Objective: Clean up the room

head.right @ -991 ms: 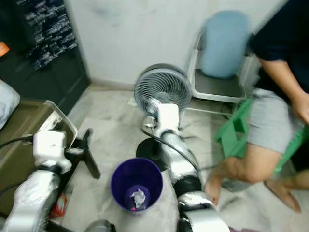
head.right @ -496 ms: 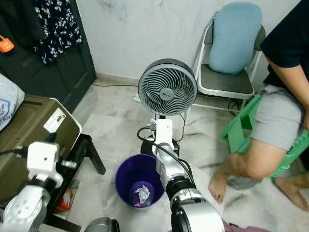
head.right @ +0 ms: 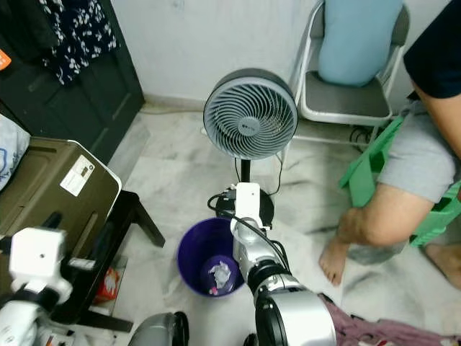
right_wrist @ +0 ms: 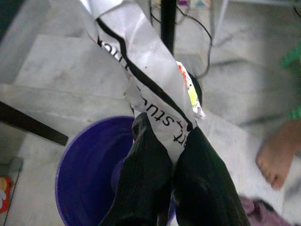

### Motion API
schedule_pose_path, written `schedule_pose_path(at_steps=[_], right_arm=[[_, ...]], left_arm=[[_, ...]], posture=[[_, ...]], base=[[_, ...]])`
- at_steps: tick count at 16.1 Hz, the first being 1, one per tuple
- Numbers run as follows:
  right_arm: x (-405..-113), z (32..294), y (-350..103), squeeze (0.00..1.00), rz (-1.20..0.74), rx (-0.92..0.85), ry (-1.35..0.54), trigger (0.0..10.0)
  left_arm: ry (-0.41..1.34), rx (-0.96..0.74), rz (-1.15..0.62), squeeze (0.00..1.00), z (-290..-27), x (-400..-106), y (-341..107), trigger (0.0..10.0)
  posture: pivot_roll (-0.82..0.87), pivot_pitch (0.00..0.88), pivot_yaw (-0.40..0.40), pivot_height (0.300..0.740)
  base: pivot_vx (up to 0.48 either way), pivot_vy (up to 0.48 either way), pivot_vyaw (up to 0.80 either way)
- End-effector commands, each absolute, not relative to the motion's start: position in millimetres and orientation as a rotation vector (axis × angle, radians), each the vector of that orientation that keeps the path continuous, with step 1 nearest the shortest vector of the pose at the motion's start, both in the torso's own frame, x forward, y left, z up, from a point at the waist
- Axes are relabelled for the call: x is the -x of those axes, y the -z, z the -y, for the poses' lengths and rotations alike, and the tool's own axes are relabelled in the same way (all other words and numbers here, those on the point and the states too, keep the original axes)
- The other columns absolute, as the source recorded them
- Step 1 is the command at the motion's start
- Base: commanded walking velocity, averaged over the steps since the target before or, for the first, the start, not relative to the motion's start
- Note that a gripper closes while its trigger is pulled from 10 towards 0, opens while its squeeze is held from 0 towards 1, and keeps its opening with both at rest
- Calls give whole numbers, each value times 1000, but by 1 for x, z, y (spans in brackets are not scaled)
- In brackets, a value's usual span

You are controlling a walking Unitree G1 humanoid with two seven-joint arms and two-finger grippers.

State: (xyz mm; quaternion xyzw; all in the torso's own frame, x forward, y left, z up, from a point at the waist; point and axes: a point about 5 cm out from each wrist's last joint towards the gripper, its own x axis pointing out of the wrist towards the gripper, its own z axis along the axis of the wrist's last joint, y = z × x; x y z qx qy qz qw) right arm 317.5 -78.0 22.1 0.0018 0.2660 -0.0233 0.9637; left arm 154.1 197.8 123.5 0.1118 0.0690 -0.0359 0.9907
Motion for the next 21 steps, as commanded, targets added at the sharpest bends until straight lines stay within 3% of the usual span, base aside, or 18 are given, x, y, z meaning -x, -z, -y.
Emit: schedule_pose_path(at_steps=[1,8,14,15,16,21], right_arm=[[-316,76,-20,0,-557,2,60,10000],[-314,73,-18,0,-597,-74,101,10000],[-317,52,-27,0,-565,-144,25,10000],[-317,51,-27,137,-564,-149,23,10000],[-318,51,-28,1000,-559,-156,21,10000],[-320,50,-32,1000,-534,-167,16,10000]], left_arm=[[78,-242,-142,0,-203,-151,-129,10000],[169,-253,-165,0,-197,-152,-143,10000],[183,-261,-187,0,-198,-153,-148,10000],[184,-261,-183,0,-196,-153,-150,10000],[184,-261,-183,0,-195,-152,-151,10000],[185,-258,-187,0,-192,-152,-154,10000]], posture=[[231,214,75,740],[241,256,152,740],[255,254,157,740],[257,252,156,740],[258,250,156,740],[255,248,156,740]], base=[[0,0,0],[0,0,0],[0,0,0],[0,0,0],[0,0,0],[0,0,0]])
